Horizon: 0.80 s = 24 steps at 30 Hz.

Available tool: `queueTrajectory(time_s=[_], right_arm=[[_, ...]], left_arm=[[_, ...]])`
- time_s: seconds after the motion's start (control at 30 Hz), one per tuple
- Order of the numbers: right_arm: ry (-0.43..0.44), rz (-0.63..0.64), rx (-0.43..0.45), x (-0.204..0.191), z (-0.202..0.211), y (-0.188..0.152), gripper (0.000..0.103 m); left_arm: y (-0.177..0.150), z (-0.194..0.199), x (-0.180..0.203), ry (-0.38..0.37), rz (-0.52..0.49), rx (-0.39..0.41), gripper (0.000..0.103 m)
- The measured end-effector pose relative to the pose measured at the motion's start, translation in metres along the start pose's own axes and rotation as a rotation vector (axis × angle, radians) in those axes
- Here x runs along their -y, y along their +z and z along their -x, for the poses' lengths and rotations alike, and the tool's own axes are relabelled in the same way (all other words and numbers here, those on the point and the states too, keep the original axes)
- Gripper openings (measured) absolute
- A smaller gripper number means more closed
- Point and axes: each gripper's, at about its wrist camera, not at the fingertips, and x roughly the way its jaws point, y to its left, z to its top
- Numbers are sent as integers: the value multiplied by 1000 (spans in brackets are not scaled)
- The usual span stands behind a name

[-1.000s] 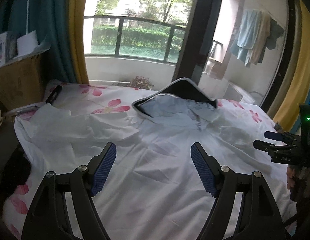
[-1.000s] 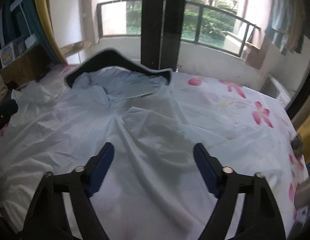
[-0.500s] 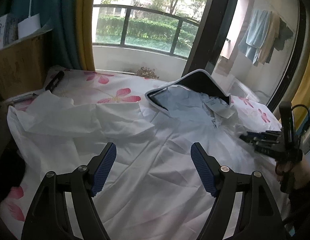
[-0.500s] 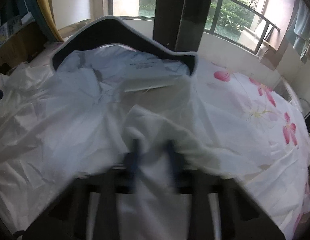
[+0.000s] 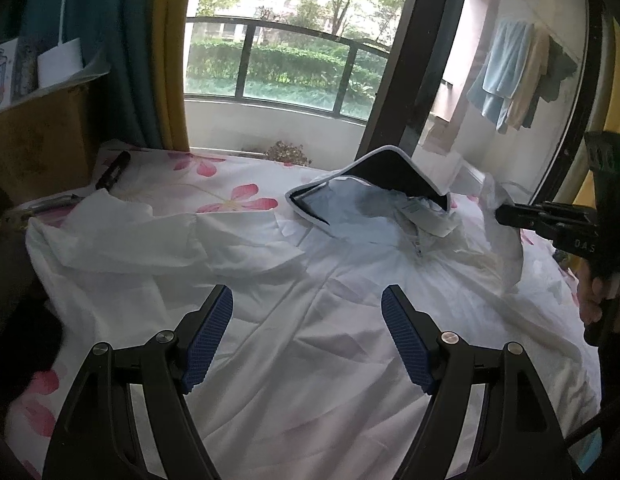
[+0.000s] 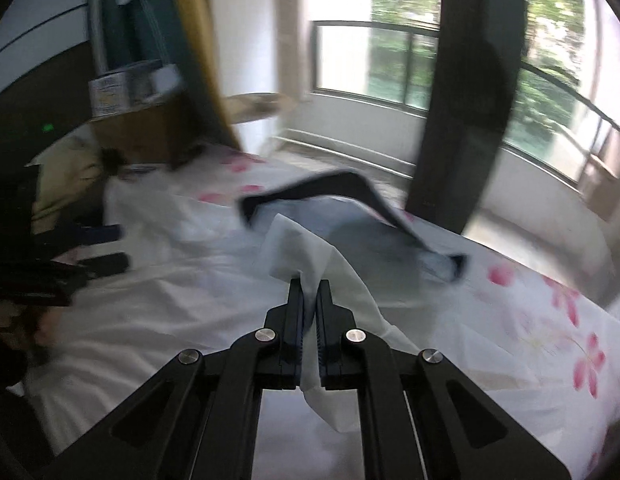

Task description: Fold large clothes

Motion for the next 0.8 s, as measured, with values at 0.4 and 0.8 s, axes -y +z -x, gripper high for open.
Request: queueTrajectory(time_s=[0.4,0.8], right_arm=[[92,102,-80,-37,-64,17,21],[-271,-25,15,35,8,-12,81]], left_arm=[[0,10,-23,44,-6,-21,80],[29,-61,34,-76,-205,-146,80]])
